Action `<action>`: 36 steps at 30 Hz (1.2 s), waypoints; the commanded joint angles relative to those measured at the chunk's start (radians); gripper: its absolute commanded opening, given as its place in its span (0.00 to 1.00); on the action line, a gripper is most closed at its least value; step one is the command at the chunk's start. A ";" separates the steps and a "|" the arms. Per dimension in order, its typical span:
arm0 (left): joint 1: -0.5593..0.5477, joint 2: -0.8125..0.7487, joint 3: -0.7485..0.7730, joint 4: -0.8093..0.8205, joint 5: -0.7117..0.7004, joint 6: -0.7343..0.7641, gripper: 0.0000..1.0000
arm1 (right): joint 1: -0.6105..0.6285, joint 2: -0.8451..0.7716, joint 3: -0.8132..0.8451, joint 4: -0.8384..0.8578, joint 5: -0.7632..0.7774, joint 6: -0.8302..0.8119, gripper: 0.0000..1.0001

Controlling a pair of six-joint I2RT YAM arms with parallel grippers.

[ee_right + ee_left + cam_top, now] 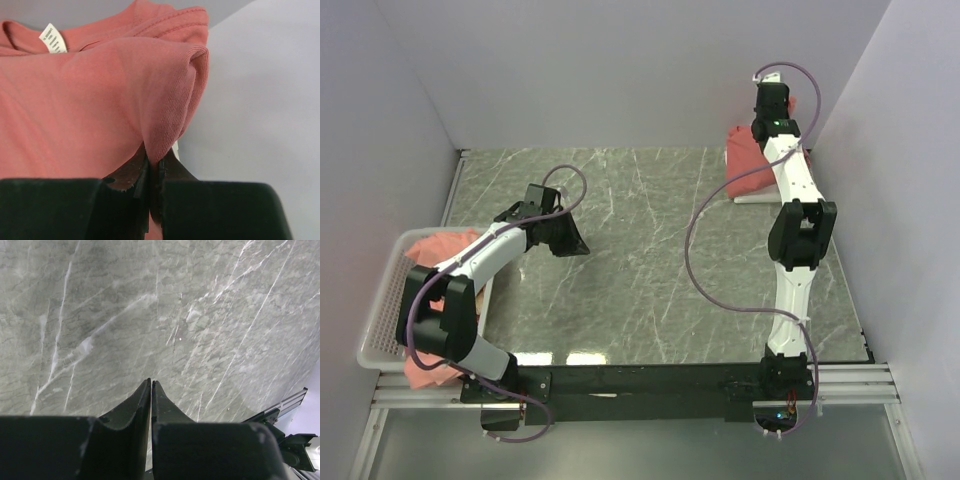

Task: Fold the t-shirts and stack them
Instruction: Neatly place the folded tshirt to the corner, then reset both grippers

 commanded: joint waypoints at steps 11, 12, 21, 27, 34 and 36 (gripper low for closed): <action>-0.017 0.043 -0.005 0.030 0.028 0.020 0.12 | -0.092 0.115 0.031 0.150 -0.003 0.062 0.83; -0.016 0.046 -0.004 0.031 0.031 0.019 0.12 | -0.092 0.130 0.048 0.141 -0.003 0.090 0.84; -0.017 0.029 0.004 0.028 0.027 0.020 0.14 | -0.082 0.046 0.100 0.065 -0.075 0.260 0.87; -0.017 0.008 0.009 0.027 0.018 0.019 0.15 | -0.008 -0.196 -0.226 0.157 -0.084 0.447 0.88; -0.017 -0.072 -0.030 0.025 -0.054 0.005 0.17 | 0.213 -0.601 -0.838 0.393 -0.107 0.665 0.89; -0.020 -0.124 -0.063 0.025 -0.085 0.000 0.18 | 0.295 -0.719 -1.013 0.438 -0.145 0.754 0.89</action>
